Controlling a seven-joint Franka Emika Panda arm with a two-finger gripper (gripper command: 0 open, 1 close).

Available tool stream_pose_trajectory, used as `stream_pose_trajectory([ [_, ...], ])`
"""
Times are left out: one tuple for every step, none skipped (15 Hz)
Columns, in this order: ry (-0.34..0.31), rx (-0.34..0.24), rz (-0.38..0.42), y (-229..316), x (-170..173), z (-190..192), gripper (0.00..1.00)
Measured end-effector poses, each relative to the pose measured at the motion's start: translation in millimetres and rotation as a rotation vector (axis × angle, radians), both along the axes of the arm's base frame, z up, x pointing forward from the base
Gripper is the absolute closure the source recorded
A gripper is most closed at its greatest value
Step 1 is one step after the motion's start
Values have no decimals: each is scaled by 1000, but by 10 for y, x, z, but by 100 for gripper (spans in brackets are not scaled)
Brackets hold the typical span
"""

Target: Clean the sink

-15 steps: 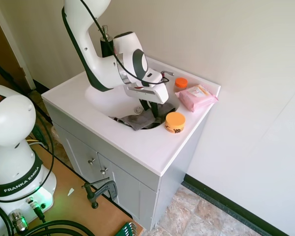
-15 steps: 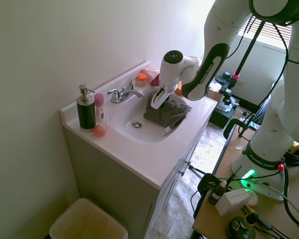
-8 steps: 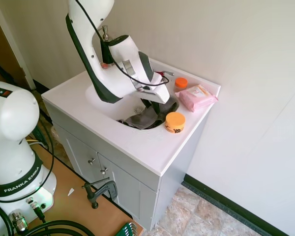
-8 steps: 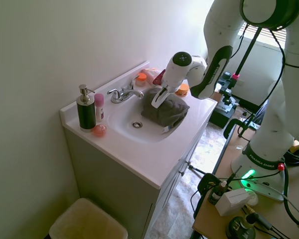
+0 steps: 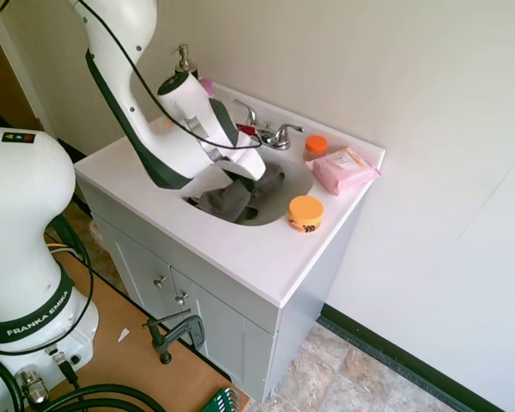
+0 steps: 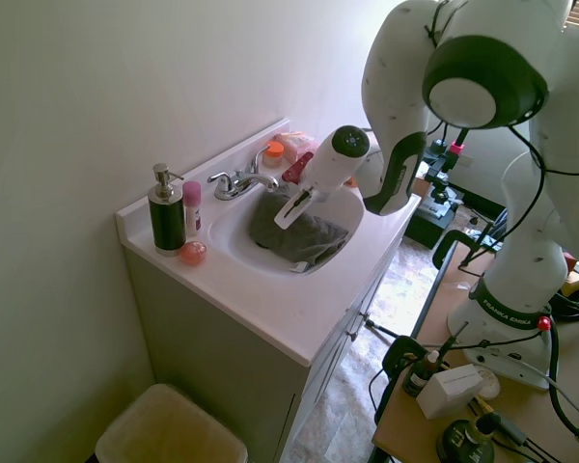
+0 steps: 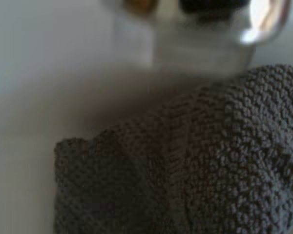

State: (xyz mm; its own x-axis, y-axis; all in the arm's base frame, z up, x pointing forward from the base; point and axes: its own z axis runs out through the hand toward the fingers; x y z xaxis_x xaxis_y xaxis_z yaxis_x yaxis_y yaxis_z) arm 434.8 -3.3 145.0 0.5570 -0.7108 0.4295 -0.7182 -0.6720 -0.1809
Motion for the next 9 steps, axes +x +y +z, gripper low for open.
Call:
stream_pose_trajectory([
  [1, 12, 1, 95, -47, -60, 100],
  [2, 25, 4, 215, -73, -94, 100],
  [-2, 38, 7, 343, -81, -106, 100],
  [-4, 50, 5, 444, -87, -105, 100],
  [-5, 61, -2, 531, -90, -99, 100],
  [-10, 67, -21, 614, -68, -94, 100],
  [-11, 69, -29, 734, -22, -93, 100],
  [-8, 83, -37, 866, 11, -75, 100],
  [-2, 100, -47, 979, 36, -58, 100],
])
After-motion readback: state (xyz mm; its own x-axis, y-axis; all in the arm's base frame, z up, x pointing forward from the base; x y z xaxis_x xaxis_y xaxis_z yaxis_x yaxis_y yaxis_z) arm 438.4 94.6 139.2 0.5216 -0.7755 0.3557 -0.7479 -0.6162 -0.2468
